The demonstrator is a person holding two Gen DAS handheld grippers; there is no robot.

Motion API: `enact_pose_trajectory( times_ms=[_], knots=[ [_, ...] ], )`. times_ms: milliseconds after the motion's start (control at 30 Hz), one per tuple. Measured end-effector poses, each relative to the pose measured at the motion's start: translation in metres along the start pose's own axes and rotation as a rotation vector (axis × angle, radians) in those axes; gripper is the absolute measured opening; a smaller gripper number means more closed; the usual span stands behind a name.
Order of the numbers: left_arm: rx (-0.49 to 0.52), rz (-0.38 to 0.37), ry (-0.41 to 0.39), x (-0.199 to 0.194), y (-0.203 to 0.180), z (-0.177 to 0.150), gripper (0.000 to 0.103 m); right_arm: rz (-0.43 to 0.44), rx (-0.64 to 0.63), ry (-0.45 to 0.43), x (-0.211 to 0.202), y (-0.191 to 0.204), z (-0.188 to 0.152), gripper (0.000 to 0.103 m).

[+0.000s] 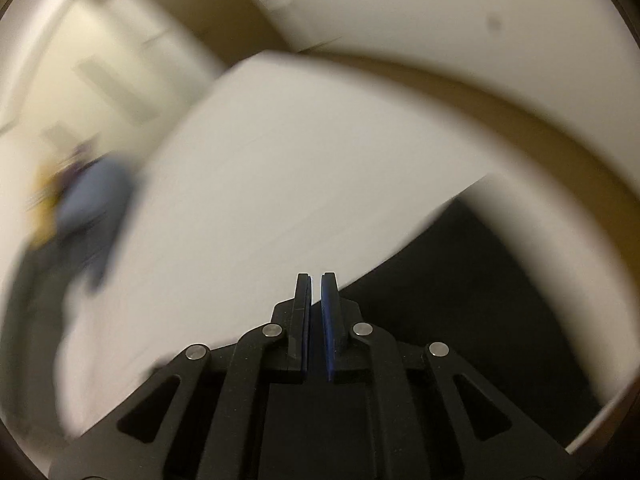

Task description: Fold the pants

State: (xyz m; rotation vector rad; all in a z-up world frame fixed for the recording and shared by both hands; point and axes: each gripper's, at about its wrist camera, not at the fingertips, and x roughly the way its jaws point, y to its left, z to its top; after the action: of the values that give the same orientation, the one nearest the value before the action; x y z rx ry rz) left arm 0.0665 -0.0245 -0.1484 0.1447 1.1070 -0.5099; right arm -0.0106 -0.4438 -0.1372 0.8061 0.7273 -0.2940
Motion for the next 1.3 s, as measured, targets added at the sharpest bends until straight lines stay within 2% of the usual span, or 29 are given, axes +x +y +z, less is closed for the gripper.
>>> enact_pose_trajectory(
  times_ms=[33, 67, 133, 167, 200, 233, 267, 367, 467, 500, 533, 567, 633, 700, 733, 767, 833, 867, 900, 933, 967, 1000, 1067, 1100, 1133, 1200, 1233, 1267, 1300],
  knots=[
    [0.009, 0.008, 0.001, 0.001, -0.001, 0.000, 0.081, 0.078, -0.041, 0.065, 0.006, 0.018, -0.022, 0.007],
    [0.013, 0.013, 0.002, 0.001, -0.002, -0.001, 0.082, 0.114, -0.069, 0.115, 0.012, 0.028, -0.042, 0.007],
    [0.012, 0.013, 0.003, -0.001, -0.002, -0.001, 0.082, 0.113, -0.076, 0.208, 0.027, 0.026, -0.079, 0.007],
    [0.012, 0.011, 0.001, -0.003, -0.001, -0.003, 0.082, 0.064, -0.045, 0.235, 0.034, 0.014, -0.089, 0.000],
    [0.013, 0.013, -0.001, -0.005, 0.000, -0.006, 0.082, 0.013, 0.047, 0.257, 0.037, -0.016, -0.100, 0.000],
    [0.014, 0.015, -0.003, -0.006, 0.000, -0.009, 0.082, 0.084, 0.131, 0.246, 0.033, -0.034, -0.105, 0.000],
    [0.014, 0.017, -0.005, -0.007, 0.001, -0.011, 0.082, 0.105, 0.194, 0.217, 0.022, -0.052, -0.106, 0.000],
    [0.000, 0.016, -0.023, -0.012, 0.008, -0.023, 0.082, -0.090, 0.129, 0.096, -0.026, -0.079, -0.099, 0.000],
    [-0.005, 0.032, -0.032, -0.020, 0.010, -0.027, 0.082, -0.236, 0.139, 0.070, -0.059, -0.099, -0.092, 0.000],
    [-0.006, 0.044, -0.034, -0.022, 0.009, -0.028, 0.083, -0.345, 0.110, 0.062, -0.067, -0.092, -0.090, 0.000],
    [-0.017, 0.055, -0.040, -0.027, 0.008, -0.029, 0.083, -0.457, 0.046, 0.037, -0.076, -0.074, -0.089, 0.009],
    [-0.028, 0.049, -0.048, -0.030, 0.007, -0.027, 0.083, -0.445, 0.031, 0.026, -0.078, -0.062, -0.089, 0.009],
    [-0.048, 0.010, -0.084, -0.038, 0.002, -0.020, 0.083, -0.205, 0.011, 0.044, -0.069, -0.022, -0.090, 0.009],
    [-0.043, -0.014, -0.111, -0.042, -0.006, -0.010, 0.083, -0.051, -0.079, 0.135, -0.038, 0.028, -0.099, 0.009],
    [-0.037, -0.027, -0.117, -0.040, -0.016, -0.003, 0.083, 0.024, -0.175, 0.198, -0.012, 0.064, -0.112, 0.009],
    [-0.025, -0.047, -0.122, -0.041, -0.020, -0.002, 0.083, 0.053, -0.228, 0.235, 0.003, 0.082, -0.121, 0.009],
    [0.011, -0.069, -0.106, -0.032, -0.032, -0.003, 0.083, 0.084, -0.291, 0.333, 0.038, 0.112, -0.147, 0.009],
    [0.019, -0.060, -0.057, -0.020, -0.036, -0.007, 0.083, 0.097, -0.309, 0.387, 0.054, 0.121, -0.163, 0.009],
    [0.024, -0.050, -0.026, -0.013, -0.036, -0.014, 0.082, 0.087, -0.332, 0.444, 0.066, 0.138, -0.194, 0.009],
    [0.047, -0.038, -0.042, -0.013, -0.037, -0.022, 0.082, 0.028, -0.361, 0.510, 0.081, 0.139, -0.217, 0.008],
    [0.071, -0.029, -0.050, -0.016, -0.038, -0.030, 0.082, 0.007, -0.375, 0.524, 0.087, 0.136, -0.234, 0.008],
    [0.083, -0.028, -0.047, -0.019, -0.037, -0.035, 0.082, 0.038, -0.374, 0.485, 0.088, 0.135, -0.234, 0.008],
    [0.085, -0.030, -0.044, -0.026, -0.032, -0.045, 0.083, 0.048, -0.378, 0.478, 0.069, 0.128, -0.243, 0.008],
    [0.076, -0.037, -0.040, -0.027, -0.028, -0.049, 0.083, 0.036, -0.385, 0.488, 0.063, 0.116, -0.240, 0.008],
    [0.064, -0.044, -0.039, -0.026, -0.028, -0.052, 0.083, -0.015, -0.426, 0.488, 0.055, 0.121, -0.239, 0.009],
    [0.049, -0.055, -0.054, -0.027, -0.027, -0.058, 0.084, -0.050, -0.500, 0.463, 0.064, 0.140, -0.216, 0.010],
    [0.042, -0.057, -0.055, -0.027, -0.026, -0.059, 0.084, 0.005, -0.524, 0.448, 0.068, 0.155, -0.195, 0.016],
    [0.035, -0.059, -0.054, -0.025, -0.024, -0.057, 0.087, 0.096, -0.530, 0.447, 0.076, 0.176, -0.178, 0.031],
    [0.029, -0.061, -0.053, -0.025, -0.025, -0.059, 0.089, 0.147, -0.530, 0.452, 0.087, 0.191, -0.164, 0.048]
  ],
)
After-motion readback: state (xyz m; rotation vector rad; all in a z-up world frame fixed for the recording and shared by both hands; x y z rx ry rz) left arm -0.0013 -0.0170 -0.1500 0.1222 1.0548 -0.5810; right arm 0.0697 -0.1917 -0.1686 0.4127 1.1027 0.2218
